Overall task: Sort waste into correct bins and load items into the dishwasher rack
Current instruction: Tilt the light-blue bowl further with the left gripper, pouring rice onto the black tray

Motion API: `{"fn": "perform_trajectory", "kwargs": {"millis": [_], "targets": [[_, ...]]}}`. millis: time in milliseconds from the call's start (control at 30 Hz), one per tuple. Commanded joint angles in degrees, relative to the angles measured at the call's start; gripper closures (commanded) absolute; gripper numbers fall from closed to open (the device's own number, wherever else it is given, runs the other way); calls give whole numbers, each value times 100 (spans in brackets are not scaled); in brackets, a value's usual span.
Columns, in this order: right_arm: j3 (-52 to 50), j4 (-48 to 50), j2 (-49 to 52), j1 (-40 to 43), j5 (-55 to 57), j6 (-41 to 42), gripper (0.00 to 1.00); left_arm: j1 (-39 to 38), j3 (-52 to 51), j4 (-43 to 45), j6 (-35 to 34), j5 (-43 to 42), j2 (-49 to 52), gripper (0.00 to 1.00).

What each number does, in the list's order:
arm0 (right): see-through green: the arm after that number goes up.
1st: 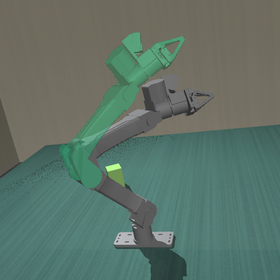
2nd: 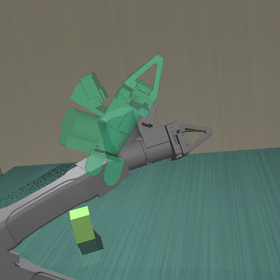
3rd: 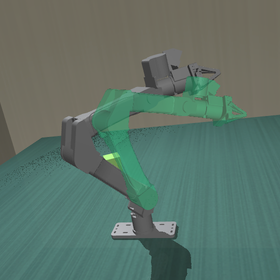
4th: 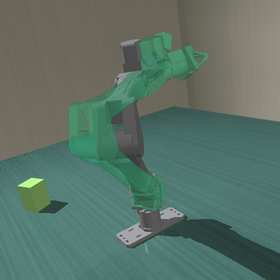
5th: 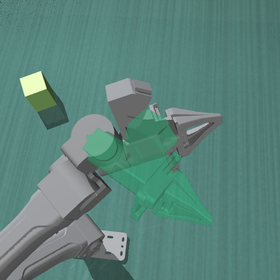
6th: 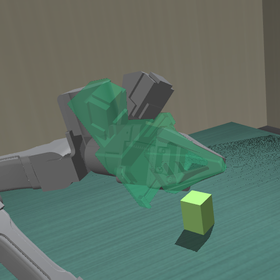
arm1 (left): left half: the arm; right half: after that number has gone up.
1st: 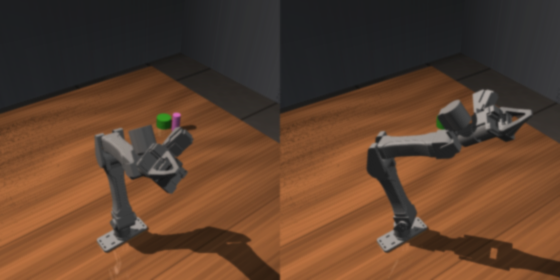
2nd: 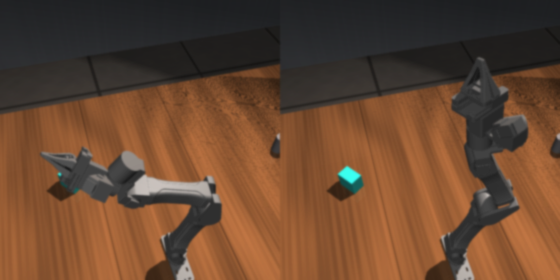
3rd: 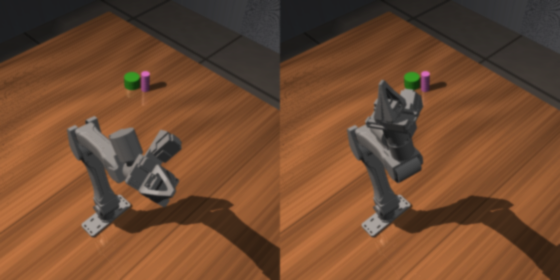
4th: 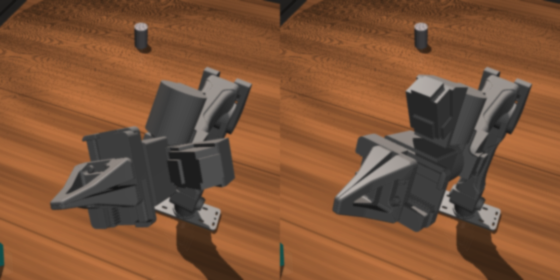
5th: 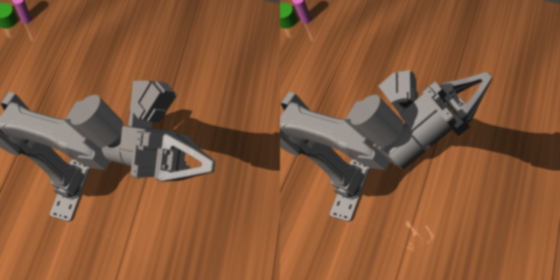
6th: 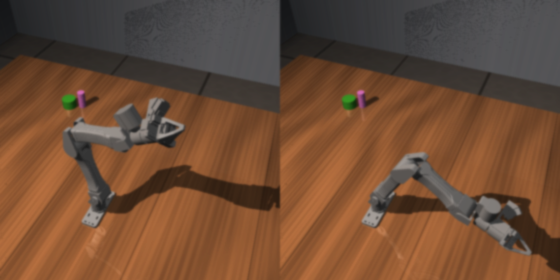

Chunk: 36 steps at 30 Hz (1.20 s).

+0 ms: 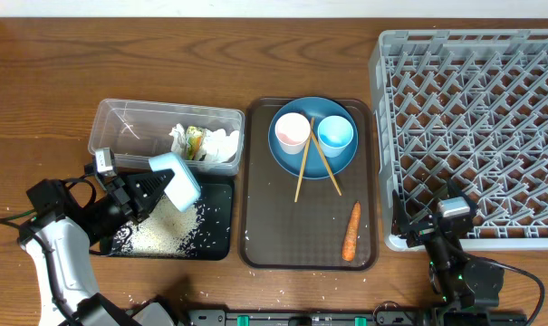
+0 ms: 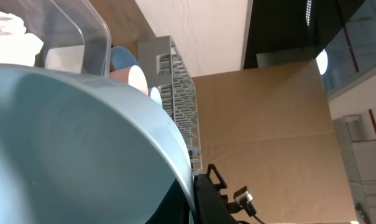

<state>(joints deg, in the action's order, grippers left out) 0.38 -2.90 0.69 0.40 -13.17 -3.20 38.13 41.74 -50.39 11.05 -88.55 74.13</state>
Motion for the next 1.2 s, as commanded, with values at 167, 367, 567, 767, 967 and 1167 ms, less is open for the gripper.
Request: {"fn": "perform_trajectory", "kwargs": {"millis": [167, 367, 567, 767, 967, 1167], "targets": [[-7, -31, -31, 37, 28, -31, 1, -44, 4, 31, 35, 247, -17, 94], [-7, -31, -31, 37, 28, -31, 1, -59, 4, -90, -450, 673, -11, 94], [-7, -31, -31, 37, 28, -31, 1, -192, 7, -219, -297, 721, -79, 94], [-7, -31, -31, 37, 31, -31, 1, -428, 267, -197, -505, 898, -411, 94], [-7, -31, -31, 37, 28, -31, 1, -964, 881, -188, -1432, 2643, -1126, 94], [-7, -31, -31, 37, 28, -31, 1, -2090, 999, 341, -2444, 4076, -2002, 94]]}}
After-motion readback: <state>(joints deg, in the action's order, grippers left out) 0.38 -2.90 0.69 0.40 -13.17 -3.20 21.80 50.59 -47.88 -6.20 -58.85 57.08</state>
